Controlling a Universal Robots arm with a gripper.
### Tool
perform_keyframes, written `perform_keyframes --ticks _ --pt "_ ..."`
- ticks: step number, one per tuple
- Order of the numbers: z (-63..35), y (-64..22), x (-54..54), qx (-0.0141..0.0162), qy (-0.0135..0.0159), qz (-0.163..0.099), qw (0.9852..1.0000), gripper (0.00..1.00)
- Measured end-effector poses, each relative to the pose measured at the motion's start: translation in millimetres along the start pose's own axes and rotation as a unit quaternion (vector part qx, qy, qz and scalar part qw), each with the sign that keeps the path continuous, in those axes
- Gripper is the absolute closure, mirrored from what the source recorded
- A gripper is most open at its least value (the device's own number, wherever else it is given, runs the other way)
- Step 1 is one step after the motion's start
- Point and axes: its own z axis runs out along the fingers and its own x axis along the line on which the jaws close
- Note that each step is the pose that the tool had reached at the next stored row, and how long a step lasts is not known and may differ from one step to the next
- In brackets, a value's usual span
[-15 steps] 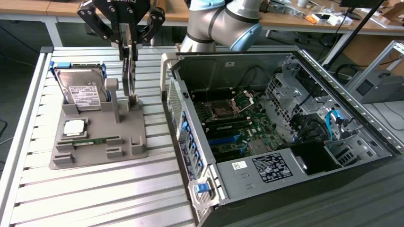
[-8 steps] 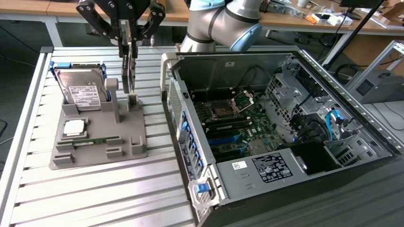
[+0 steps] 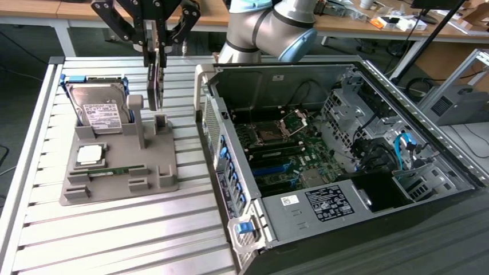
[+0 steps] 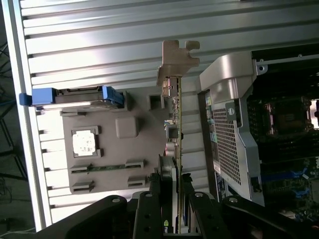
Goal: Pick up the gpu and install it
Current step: 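Pick up the gpu and move the gpu toward the slot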
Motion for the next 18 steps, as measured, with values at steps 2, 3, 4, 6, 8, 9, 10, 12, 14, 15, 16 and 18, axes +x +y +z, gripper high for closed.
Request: perform_keyframes --ticks 2,3,4,6,8,9,10,12,14,15,16,18 --pt "0.0 0.0 0.0 0.0000 0.0000 0.000 1.0000 0.73" --pt "-0.1 0.0 0.0 0.0000 0.0000 0.000 1.0000 0.73" --pt "-0.1 0.0 0.0 0.0000 0.0000 0.000 1.0000 0.73" --pt "-0.1 0.0 0.0 0.0000 0.0000 0.000 1.0000 0.73" --pt "-0.1 0.0 0.0 0.0000 0.0000 0.000 1.0000 0.73" --pt "-0.1 0.0 0.0 0.0000 0.0000 0.000 1.0000 0.73" --pt "-0.1 0.0 0.0 0.0000 0.0000 0.000 1.0000 0.73" --pt "-0.3 -1.0 -0.1 0.0001 0.0001 0.000 1.0000 0.73" --pt "-0.3 -3.3 -0.4 0.0000 0.0000 0.000 1.0000 0.73" --pt "-0.3 -4.6 -0.6 0.0000 0.0000 0.000 1.0000 0.73" --pt "-0.4 -6.0 -0.9 0.0000 0.0000 0.000 1.0000 0.73" --pt "-0.5 -8.8 -1.5 0.0001 0.0000 0.000 1.0000 0.73"
